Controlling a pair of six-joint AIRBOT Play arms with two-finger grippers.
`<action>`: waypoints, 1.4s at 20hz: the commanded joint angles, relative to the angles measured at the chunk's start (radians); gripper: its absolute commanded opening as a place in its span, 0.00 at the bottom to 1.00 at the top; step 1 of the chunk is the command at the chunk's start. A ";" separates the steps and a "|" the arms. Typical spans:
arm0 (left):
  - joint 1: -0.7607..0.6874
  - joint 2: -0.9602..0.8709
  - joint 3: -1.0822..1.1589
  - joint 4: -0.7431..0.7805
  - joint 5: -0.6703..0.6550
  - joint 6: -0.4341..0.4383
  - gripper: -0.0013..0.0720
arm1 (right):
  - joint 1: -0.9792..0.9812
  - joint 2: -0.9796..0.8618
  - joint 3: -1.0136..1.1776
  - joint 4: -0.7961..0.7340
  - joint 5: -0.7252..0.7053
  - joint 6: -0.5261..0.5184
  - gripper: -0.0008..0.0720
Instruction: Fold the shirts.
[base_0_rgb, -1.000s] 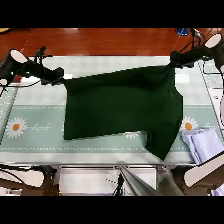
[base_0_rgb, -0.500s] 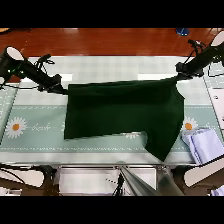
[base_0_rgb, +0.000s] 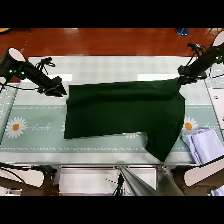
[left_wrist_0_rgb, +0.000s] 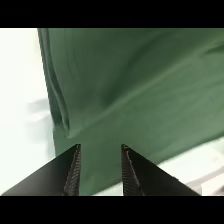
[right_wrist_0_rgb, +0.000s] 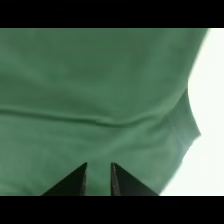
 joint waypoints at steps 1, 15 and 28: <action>0.045 0.050 0.000 0.030 -0.069 0.022 0.48 | -0.034 0.046 0.000 -0.059 0.157 -0.022 0.36; 0.301 0.509 -0.867 0.004 0.068 0.192 0.86 | -0.372 0.486 -0.675 0.187 -0.056 -0.144 0.74; 0.152 0.477 -0.993 -0.197 0.356 0.201 0.83 | -0.372 0.488 -0.678 0.329 -0.095 -0.174 0.75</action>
